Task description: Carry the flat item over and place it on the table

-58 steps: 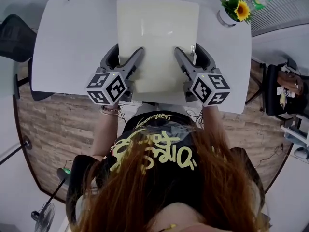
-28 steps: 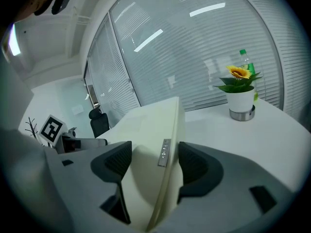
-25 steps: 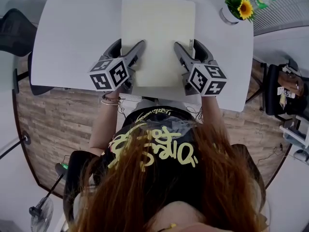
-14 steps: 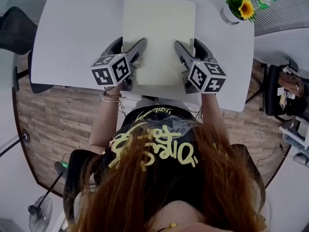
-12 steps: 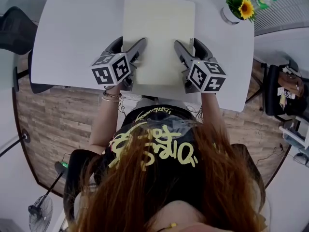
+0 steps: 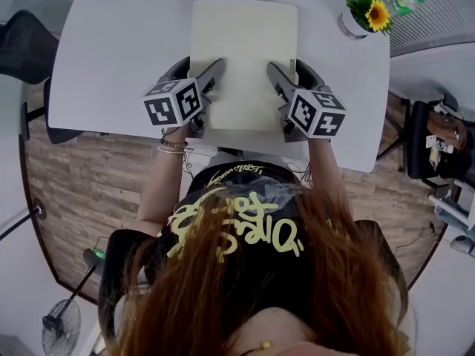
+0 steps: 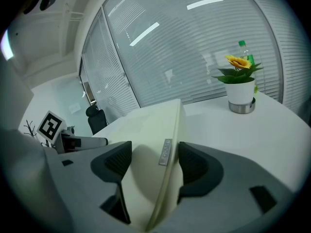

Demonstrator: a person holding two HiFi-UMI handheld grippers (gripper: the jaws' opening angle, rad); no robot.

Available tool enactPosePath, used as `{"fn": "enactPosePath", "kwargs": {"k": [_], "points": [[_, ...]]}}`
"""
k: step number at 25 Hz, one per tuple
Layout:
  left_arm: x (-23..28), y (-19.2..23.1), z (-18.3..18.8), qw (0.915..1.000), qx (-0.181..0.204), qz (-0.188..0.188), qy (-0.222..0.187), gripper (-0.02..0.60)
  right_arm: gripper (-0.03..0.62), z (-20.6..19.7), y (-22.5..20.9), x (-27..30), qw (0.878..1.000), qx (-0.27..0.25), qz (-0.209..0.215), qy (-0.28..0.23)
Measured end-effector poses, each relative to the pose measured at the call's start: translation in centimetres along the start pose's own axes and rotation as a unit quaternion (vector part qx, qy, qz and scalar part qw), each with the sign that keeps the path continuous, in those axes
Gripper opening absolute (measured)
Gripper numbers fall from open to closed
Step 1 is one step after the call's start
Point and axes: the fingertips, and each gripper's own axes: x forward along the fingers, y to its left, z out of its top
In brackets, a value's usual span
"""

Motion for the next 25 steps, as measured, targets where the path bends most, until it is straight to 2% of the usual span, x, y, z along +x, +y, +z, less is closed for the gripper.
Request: {"fn": "enactPosePath", "kwargs": {"k": [25], "points": [[1.3,0.8,-0.7,0.9990,0.000,0.024,0.037,0.362,0.305,-0.7,-0.8,1.3,0.999,0.028,-0.004,0.037]]}}
